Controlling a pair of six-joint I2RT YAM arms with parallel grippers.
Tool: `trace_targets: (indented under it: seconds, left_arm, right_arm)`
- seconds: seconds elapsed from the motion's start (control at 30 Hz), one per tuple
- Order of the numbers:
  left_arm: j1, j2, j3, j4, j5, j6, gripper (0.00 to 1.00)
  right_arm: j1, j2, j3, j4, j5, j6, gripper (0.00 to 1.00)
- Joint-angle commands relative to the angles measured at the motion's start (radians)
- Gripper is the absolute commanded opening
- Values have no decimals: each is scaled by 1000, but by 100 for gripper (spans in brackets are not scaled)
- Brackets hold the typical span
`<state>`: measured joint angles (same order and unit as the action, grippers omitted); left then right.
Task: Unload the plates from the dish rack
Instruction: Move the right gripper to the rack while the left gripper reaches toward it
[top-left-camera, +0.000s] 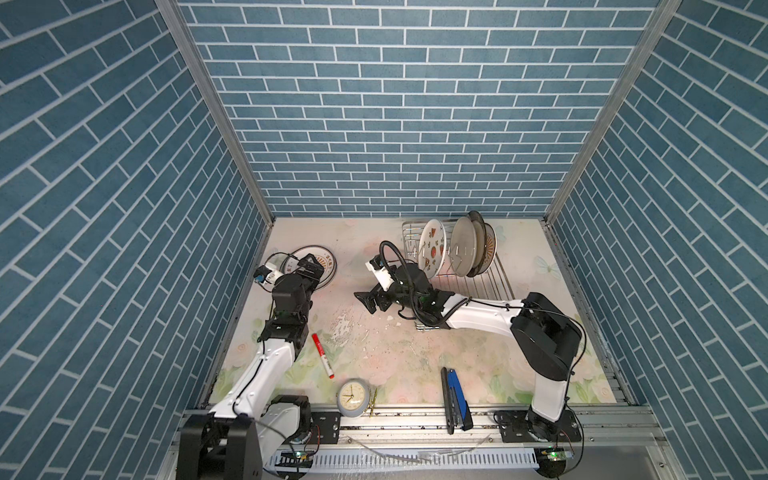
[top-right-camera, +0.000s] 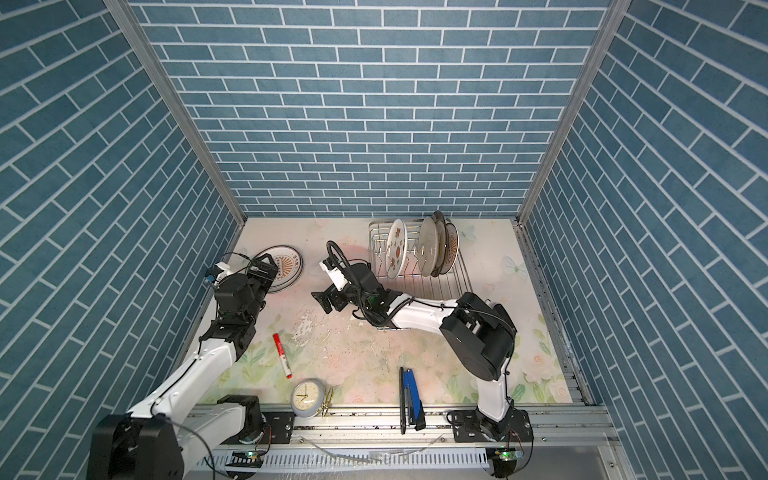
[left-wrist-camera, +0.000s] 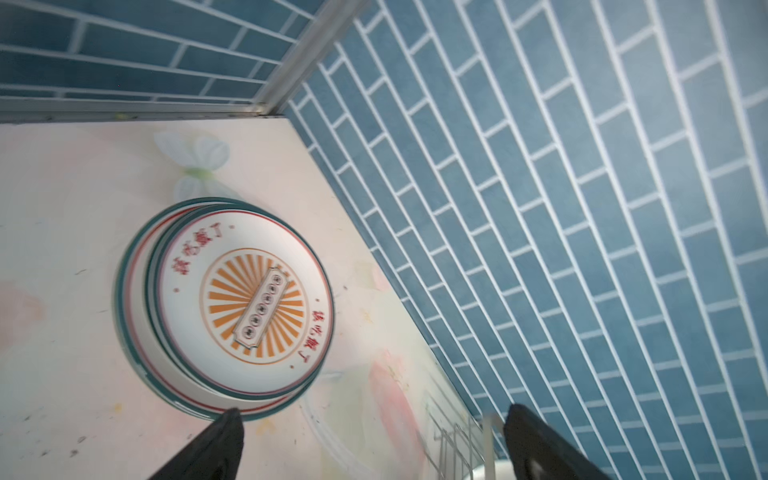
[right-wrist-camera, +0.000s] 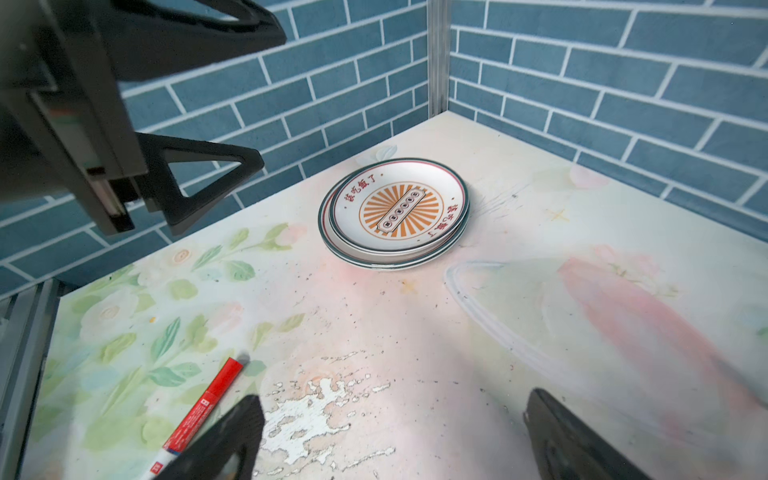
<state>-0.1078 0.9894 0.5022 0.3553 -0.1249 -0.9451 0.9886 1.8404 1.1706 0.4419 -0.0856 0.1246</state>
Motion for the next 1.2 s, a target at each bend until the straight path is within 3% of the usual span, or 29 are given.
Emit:
trace_targets:
  seconds: [0.0, 0.27, 0.33, 0.47, 0.67, 0.83, 0.97, 1.1, 1.17]
  left_arm:
    - [-58, -35, -6, 26, 105, 175, 100]
    - [-257, -43, -22, 174, 280, 292, 100]
    - [-330, -37, -5, 152, 253, 340, 100]
    - [-468, -47, -2, 104, 74, 425, 100]
    - [-561, 20, -89, 331, 89, 362, 100]
    - [-692, 110, 20, 248, 54, 472, 100]
    - [-714, 163, 14, 337, 59, 465, 100]
    - [-717, 243, 35, 409, 177, 442, 100]
    - [-718, 261, 38, 418, 182, 433, 100]
  right_arm:
    - [8, -94, -67, 28, 83, 0, 99]
    - [5, -313, -271, 116, 262, 42, 99]
    - [3, -362, -294, 90, 289, 51, 99]
    - [-17, -471, -322, -27, 265, 96, 99]
    - [-38, -655, -433, -48, 425, 48, 99]
    - [-103, -774, -484, -94, 419, 55, 99]
    - [-165, -847, -515, -107, 412, 50, 99]
    - [-259, -881, -509, -146, 412, 62, 99]
    - [-296, -887, -494, -183, 418, 66, 99]
